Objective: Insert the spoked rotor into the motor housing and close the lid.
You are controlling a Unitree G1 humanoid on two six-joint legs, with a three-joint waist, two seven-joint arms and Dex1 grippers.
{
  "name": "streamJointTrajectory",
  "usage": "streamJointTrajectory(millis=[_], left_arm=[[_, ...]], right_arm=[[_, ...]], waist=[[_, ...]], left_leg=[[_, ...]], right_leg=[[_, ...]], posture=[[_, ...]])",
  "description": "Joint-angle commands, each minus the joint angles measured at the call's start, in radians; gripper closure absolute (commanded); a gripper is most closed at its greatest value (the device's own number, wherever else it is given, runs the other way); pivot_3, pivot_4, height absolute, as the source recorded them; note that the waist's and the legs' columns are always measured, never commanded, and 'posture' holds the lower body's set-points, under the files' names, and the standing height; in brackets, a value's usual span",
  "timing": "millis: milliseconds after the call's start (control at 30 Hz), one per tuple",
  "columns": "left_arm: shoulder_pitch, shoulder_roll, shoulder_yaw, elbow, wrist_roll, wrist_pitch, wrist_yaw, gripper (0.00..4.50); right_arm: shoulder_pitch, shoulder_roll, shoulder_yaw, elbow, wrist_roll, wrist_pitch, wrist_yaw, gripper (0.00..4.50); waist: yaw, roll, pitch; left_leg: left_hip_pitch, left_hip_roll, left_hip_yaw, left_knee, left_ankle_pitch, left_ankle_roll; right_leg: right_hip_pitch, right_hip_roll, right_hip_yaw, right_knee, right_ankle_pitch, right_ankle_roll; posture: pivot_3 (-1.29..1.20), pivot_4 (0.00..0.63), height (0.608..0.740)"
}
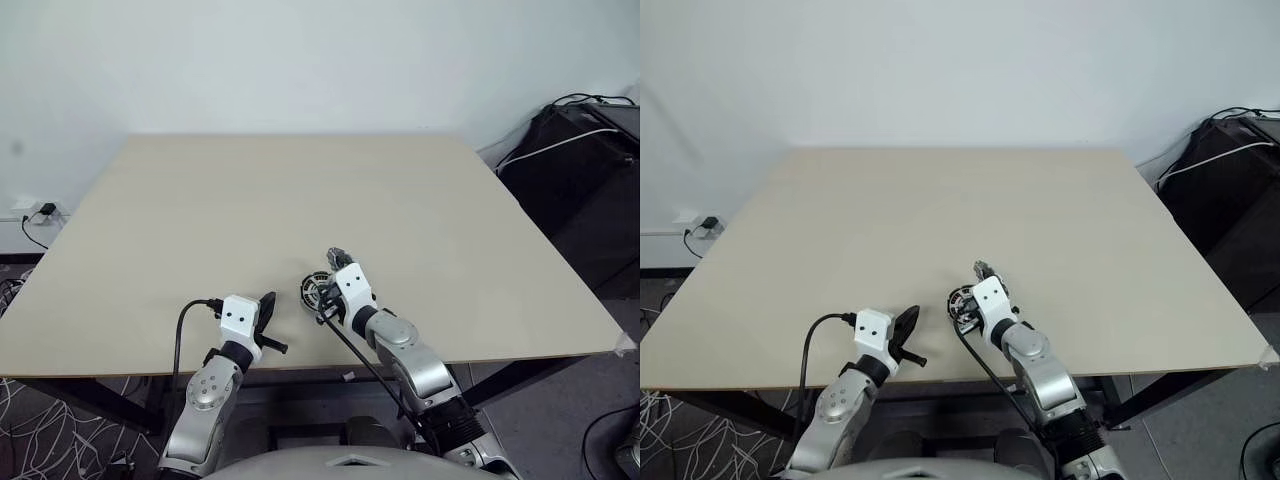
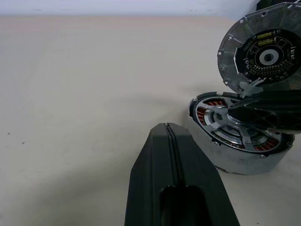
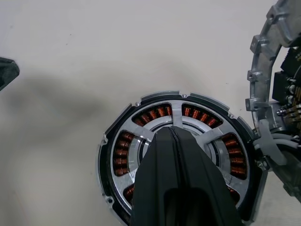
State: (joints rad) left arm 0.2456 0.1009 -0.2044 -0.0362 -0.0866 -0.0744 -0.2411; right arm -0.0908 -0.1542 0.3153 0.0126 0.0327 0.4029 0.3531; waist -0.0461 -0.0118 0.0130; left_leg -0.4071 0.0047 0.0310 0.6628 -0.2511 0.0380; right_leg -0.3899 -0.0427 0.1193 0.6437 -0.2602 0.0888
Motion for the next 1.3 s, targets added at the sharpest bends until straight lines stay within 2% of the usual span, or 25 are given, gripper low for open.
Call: streamJointTrajectory(millis=[33, 167, 233, 500, 767, 967, 1300], left_arm=[[-0.016, -0.01, 0.004, -0.006, 0.0, -0.007, -0.005, 4.49], [-0.023, -0.013, 0.002, 0.003, 0.001, -0.005, -0.01, 4.49], [-0.026, -0.015, 0.002, 0.007, 0.001, -0.004, -0.011, 4.5], [-0.033, -0.025, 0.001, 0.024, 0.001, -0.007, -0.013, 4.5], [-0.027, -0.038, -0.004, 0.033, 0.002, -0.011, -0.012, 4.5], [-0.024, -0.043, -0.004, 0.032, 0.002, -0.014, -0.011, 4.5], [-0.012, -0.051, -0.005, 0.024, 0.0, -0.014, -0.011, 4.5]], right_arm=[[-0.013, -0.044, 0.023, -0.133, -0.007, 0.001, 0.064, 4.5], [-0.046, -0.182, 0.094, -0.26, -0.044, 0.024, 0.191, 4.5], [-0.071, -0.24, 0.117, -0.289, -0.07, 0.036, 0.236, 4.13], [-0.202, -0.415, 0.266, -0.284, -0.245, 0.015, 0.392, 1.77], [-0.347, -0.452, 0.378, -0.187, -0.359, -0.069, 0.557, 1.77], [-0.433, -0.44, 0.433, -0.084, -0.379, -0.135, 0.701, 1.77], [-0.475, -0.38, 0.431, 0.073, -0.401, -0.193, 0.749, 1.77]], waist=[[0.0, 0.0, 0.0], [0.002, 0.0, 0.0], [0.002, 0.0, -0.001], [0.009, 0.0, -0.001], [0.011, 0.0, -0.001], [0.01, 0.0, -0.001], [0.01, 0.0, -0.001]], left_leg=[[-0.001, 0.0, 0.0, 0.0, 0.0, 0.0], [-0.002, 0.0, 0.0, 0.0, 0.0, 0.0], [-0.001, 0.0, 0.0, 0.0, 0.0, 0.0], [-0.001, 0.0, 0.0, 0.002, 0.0, 0.0], [-0.001, -0.001, 0.0, 0.002, 0.0, 0.0], [-0.001, -0.001, 0.0, 0.003, 0.0, 0.001], [-0.001, 0.0, -0.001, 0.003, 0.001, 0.0]], right_leg=[[-0.001, 0.0, 0.0, 0.0, 0.0, 0.0], [-0.002, 0.001, 0.0, 0.0, 0.0, 0.0], [-0.001, 0.001, 0.0, 0.0, 0.0, 0.0], [-0.001, 0.001, 0.0, 0.0, 0.001, 0.001], [-0.001, 0.001, 0.0, 0.0, 0.001, 0.002], [-0.001, 0.001, 0.0, 0.0, 0.001, 0.002], [0.0, 0.001, 0.0, 0.0, 0.002, 0.002]], posture=[[0.0, 0.0, 0.74], [0.0, 0.0, 0.74], [0.0, 0.0, 0.74], [0.0, 0.0, 0.74], [0.0, 0.0, 0.74], [0.0, 0.0, 0.74], [0.0, 0.0, 0.74]])
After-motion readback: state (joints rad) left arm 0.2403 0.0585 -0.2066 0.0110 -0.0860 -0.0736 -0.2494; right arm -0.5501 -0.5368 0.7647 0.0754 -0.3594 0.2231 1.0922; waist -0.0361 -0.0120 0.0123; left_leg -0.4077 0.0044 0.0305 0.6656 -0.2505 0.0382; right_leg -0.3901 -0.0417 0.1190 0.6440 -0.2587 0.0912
